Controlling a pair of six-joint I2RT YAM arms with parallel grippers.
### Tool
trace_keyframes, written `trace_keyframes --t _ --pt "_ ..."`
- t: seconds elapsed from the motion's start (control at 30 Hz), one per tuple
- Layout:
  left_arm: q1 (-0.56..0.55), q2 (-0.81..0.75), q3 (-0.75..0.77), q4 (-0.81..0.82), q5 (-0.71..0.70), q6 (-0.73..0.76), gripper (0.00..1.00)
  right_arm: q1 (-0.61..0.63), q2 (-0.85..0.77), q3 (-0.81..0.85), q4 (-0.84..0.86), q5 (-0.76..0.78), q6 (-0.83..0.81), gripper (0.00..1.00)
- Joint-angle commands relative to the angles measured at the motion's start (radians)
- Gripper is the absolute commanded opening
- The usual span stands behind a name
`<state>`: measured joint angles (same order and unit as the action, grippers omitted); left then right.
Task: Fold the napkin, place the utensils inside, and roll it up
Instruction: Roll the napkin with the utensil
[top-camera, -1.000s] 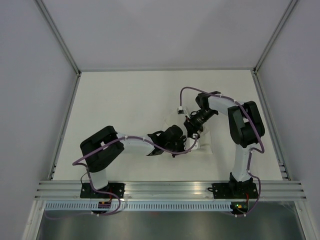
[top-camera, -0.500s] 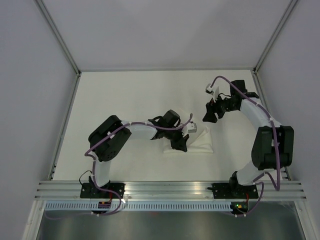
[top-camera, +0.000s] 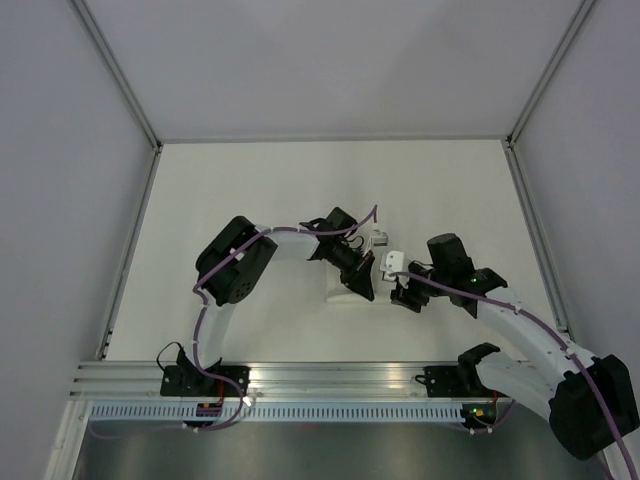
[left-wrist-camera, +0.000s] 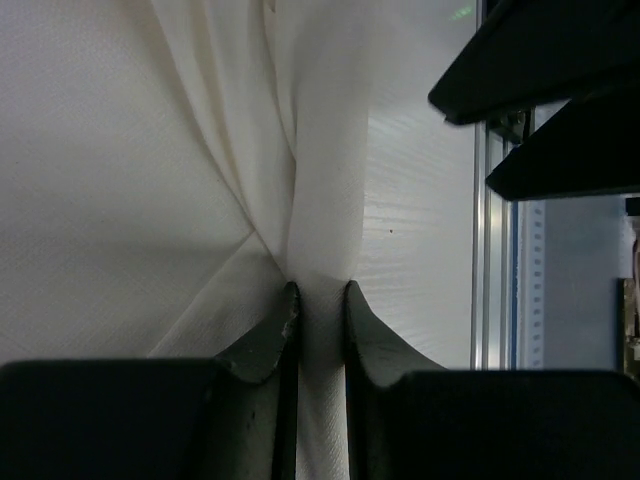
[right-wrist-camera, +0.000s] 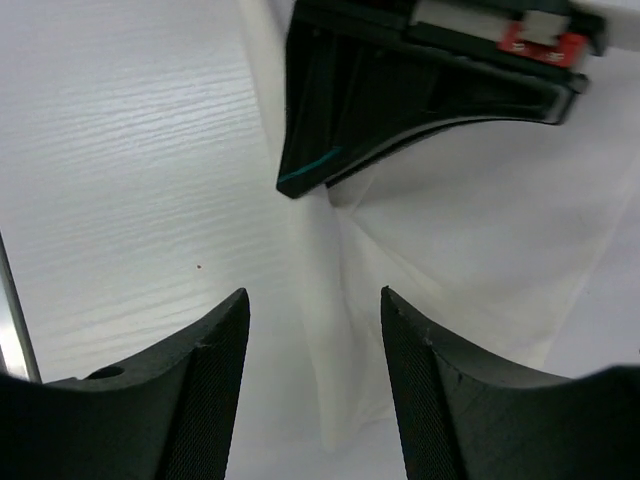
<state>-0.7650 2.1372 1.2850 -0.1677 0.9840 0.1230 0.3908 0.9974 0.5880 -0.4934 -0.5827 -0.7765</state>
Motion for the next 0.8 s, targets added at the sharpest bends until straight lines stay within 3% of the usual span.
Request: trace_keyframes --t 0.0,0.27,0.5,0.6,0.77 --pt "0.007 0.102 0.000 -0.145 -0.051 -0.020 0.02 0.120 -0.014 -0.077 0.177 0.171 0.023 0.61" --pt "0.012 0.144 0.037 -0.170 -0.056 -0.049 0.02 0.308 0.084 -0.165 0.349 0.343 0.011 0.60" --pt "0.012 0.156 0.045 -0.173 -0.058 -0.052 0.02 0.385 0.168 -0.208 0.484 0.445 0.025 0.57" --pt "0.013 0.156 0.048 -0.176 -0.059 -0.051 0.02 0.387 0.199 -0.212 0.522 0.460 0.031 0.49" --pt "0.021 0.150 0.051 -0.181 -0.062 -0.052 0.02 0.388 0.216 -0.215 0.515 0.448 0.031 0.27"
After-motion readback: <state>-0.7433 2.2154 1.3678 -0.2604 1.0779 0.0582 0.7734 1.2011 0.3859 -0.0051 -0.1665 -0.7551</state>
